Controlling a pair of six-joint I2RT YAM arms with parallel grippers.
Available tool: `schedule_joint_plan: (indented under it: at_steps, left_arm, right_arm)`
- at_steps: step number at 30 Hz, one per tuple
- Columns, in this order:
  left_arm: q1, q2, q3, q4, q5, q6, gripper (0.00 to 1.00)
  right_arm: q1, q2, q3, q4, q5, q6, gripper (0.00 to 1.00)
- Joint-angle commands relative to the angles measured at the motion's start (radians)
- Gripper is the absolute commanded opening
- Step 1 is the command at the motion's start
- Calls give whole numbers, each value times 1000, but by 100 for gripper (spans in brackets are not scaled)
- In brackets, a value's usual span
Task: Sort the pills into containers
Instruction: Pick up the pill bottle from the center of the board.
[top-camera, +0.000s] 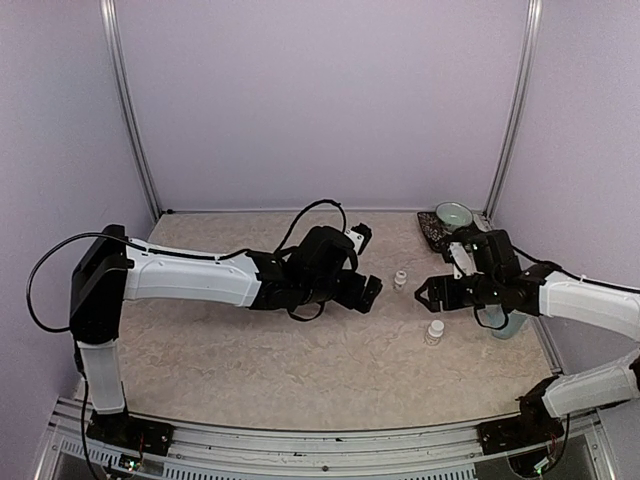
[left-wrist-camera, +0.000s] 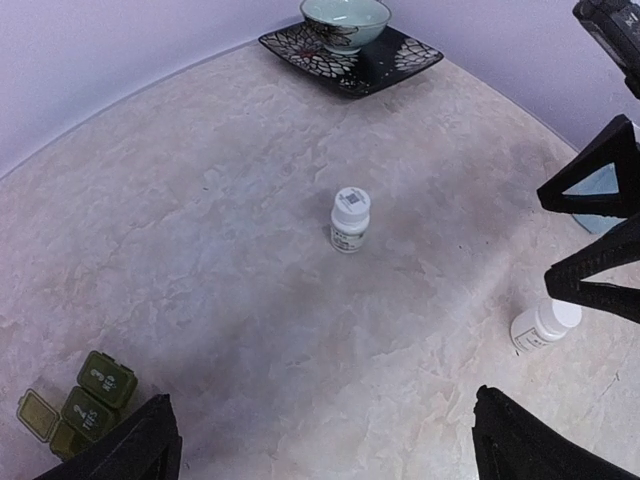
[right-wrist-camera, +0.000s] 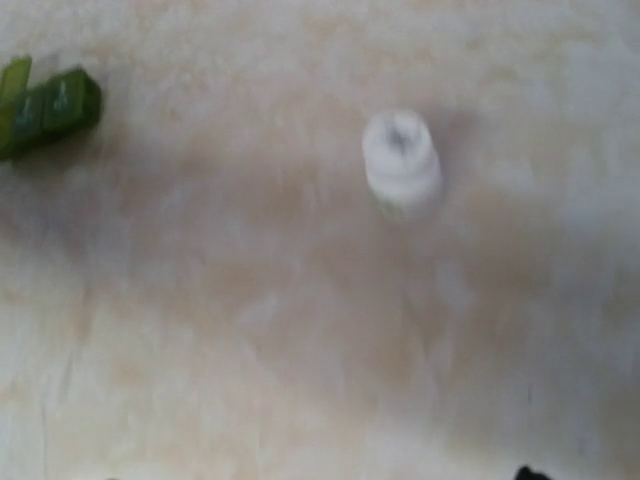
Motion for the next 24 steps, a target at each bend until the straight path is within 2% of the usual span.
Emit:
schedule_joint_plan:
  at_steps: [1,7,17,24]
  left_arm:
    - [-8,19,23,4,20,-2,99]
    - [-11,-18,-10,-1,12,-23,99]
    - [-7,-145,-131,-6,-55,-49,99]
    - [8,-216,-210,1,-79,-63,99]
  right_arm:
    - [-4,-110,-109,-85,0,56,82]
    - [18,-197,-212,-69,30,158,79]
    - [108,-153,-304,24,166,214,75]
    - [154,-121,-354,134,264,251,64]
